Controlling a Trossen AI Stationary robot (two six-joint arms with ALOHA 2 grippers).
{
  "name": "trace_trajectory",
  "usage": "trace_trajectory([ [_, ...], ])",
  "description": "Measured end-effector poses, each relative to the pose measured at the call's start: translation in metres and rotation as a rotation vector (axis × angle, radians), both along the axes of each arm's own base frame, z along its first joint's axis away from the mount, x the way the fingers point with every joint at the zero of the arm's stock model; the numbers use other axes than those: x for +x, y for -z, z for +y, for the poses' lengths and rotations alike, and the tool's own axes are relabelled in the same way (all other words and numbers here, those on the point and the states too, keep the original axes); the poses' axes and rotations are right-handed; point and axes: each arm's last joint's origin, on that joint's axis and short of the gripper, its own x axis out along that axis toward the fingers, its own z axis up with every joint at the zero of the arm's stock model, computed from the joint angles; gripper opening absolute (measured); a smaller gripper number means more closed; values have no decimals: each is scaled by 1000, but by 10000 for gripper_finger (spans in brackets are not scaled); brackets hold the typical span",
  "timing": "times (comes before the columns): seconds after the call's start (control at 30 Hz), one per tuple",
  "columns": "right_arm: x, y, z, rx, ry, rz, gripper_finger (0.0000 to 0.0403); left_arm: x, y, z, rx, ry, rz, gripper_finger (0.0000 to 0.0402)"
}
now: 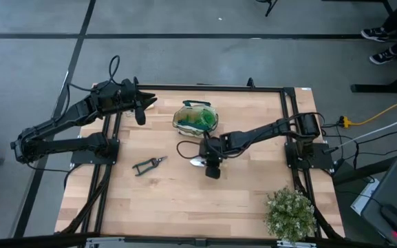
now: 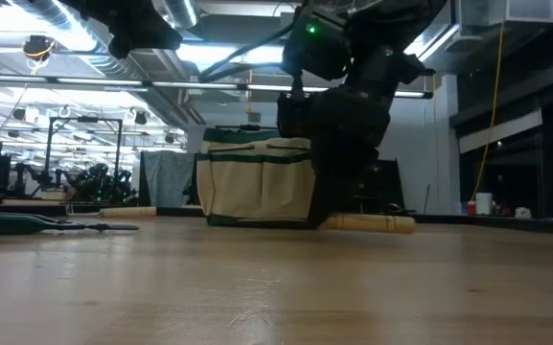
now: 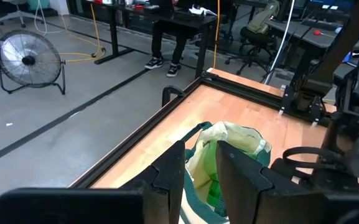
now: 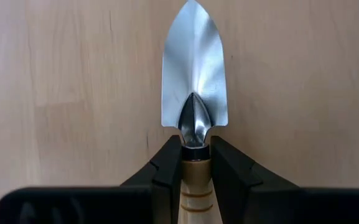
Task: Pick & Place Garden tools in Gardening bag
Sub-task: Put the brown trowel into the gardening bag
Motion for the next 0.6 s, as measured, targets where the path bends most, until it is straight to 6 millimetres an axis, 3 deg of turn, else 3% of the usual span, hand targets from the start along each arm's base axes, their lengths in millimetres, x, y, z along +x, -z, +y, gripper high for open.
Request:
trace_trajectory([
  [0.2,2,-1,-4,-6,28,-19,69,0,0,0,0,0,0,86],
  [0.6,5,-7,-29,47,36,-55,69,0,0,0,0,0,0,86],
])
